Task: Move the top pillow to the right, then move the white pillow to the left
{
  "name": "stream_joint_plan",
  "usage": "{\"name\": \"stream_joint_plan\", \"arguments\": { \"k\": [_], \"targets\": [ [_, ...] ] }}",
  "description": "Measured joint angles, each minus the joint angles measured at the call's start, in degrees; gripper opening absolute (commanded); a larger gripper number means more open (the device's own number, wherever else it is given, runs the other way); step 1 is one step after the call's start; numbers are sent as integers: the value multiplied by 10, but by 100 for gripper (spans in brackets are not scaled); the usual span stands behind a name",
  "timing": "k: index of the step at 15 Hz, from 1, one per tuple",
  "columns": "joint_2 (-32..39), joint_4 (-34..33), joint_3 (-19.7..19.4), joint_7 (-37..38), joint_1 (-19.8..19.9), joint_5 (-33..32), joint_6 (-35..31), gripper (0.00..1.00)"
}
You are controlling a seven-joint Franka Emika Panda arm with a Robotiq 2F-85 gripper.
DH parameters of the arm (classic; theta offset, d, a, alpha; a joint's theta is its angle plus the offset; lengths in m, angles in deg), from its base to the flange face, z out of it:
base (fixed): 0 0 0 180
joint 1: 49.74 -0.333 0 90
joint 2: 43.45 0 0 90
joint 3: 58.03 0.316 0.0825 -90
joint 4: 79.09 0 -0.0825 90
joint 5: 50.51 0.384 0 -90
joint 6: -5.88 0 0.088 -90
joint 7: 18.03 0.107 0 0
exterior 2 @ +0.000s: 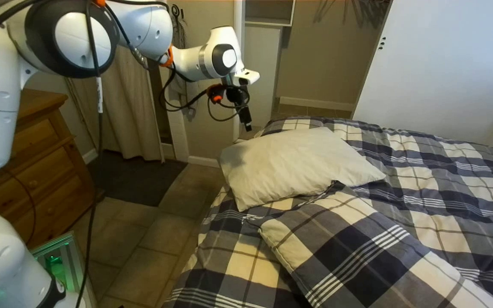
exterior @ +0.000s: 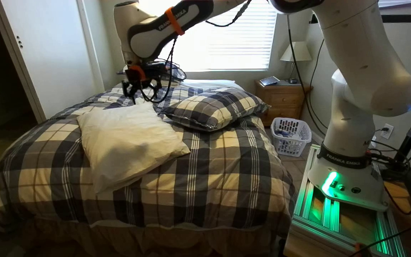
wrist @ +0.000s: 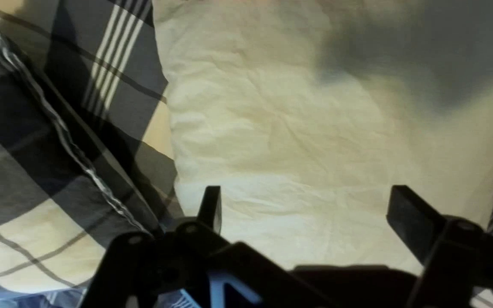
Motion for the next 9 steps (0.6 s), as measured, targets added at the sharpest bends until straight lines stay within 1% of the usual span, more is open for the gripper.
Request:
{"name": "stream_joint_plan", "arguments": {
  "k": [4,9],
  "targets": [
    [-43,29,4,108,-8,-59,80,100],
    [-83,61,29,179,-8,-112,161,100]
  ]
}}
